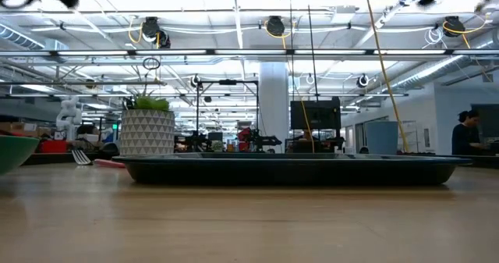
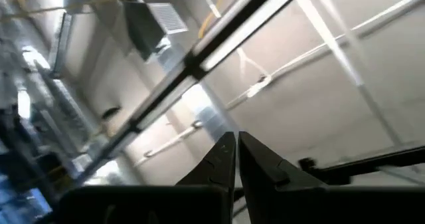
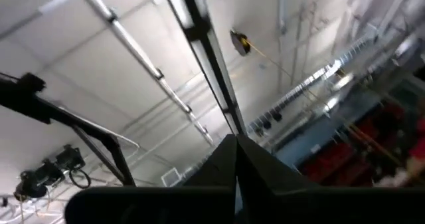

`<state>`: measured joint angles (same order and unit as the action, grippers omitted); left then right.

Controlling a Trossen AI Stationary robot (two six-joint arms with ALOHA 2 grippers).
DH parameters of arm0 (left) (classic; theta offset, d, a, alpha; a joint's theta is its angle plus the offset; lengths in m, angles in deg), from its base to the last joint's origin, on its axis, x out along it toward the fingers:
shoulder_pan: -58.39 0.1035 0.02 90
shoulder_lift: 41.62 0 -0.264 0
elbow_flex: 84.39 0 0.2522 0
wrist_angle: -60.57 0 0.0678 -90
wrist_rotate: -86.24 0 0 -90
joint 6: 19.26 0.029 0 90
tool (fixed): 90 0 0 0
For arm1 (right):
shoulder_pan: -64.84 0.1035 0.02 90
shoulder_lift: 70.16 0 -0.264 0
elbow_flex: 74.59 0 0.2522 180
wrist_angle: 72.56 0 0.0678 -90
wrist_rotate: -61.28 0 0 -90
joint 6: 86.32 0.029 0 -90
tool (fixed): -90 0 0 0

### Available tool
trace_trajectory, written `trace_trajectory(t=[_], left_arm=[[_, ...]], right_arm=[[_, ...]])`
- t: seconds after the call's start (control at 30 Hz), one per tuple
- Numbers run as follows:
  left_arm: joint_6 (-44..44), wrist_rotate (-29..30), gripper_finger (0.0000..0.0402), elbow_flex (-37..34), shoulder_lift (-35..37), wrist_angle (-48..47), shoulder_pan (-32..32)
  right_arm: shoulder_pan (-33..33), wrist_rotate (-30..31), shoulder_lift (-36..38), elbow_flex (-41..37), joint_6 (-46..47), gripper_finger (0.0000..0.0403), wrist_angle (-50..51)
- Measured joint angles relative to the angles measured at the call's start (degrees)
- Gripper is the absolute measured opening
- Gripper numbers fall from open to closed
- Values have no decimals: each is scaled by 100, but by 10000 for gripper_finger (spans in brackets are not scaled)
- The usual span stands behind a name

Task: Pick and place plate/cup/fork/spoon on tray
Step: Prepare the dark green serving tray

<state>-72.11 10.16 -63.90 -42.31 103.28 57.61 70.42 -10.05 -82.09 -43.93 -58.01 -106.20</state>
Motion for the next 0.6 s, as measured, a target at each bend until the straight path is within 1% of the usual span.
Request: trace_trajectory(t=[0.07,0.13,0.2,0.23,0.3,0.37,0.4,0.47,0.53,0.57,0.6], left_arm=[[77,-154,21,578,-158,-204,0],[461,-365,21,1390,-464,-741,0],[1095,-618,21,2436,-974,-1582,0],[1412,-757,21,2980,-1262,-2094,0],[2024,-1067,21,4142,-1987,-3207,-2],[2476,-1353,21,5259,-2693,-4525,-2],[2646,-1482,21,5797,-3074,-5179,-2],[2833,-1584,21,6838,-3762,-6420,-4],[2787,-1586,21,7818,-4442,-7546,-4],[2718,-1585,21,8277,-4767,-8034,-2],[2706,-1584,21,8680,-5070,-8464,-2]], right_arm=[[2,-115,-633,766,-488,0,86],[2,-332,-1313,1648,-988,0,381],[2,-518,-1952,2661,-1414,0,1230],[2,-522,-2292,3197,-1547,0,1823],[-3,-474,-2982,4288,-1638,0,3321],[-55,-177,-3742,5425,-1579,0,4952],[-114,-68,-4107,5976,-1418,0,5696],[-311,-153,-4866,7167,-890,0,7336],[-611,-631,-5618,8332,-369,0,8699],[-773,-1091,-5938,8919,-180,0,9189],[-950,-1676,-6251,9479,-2,0,9594]])
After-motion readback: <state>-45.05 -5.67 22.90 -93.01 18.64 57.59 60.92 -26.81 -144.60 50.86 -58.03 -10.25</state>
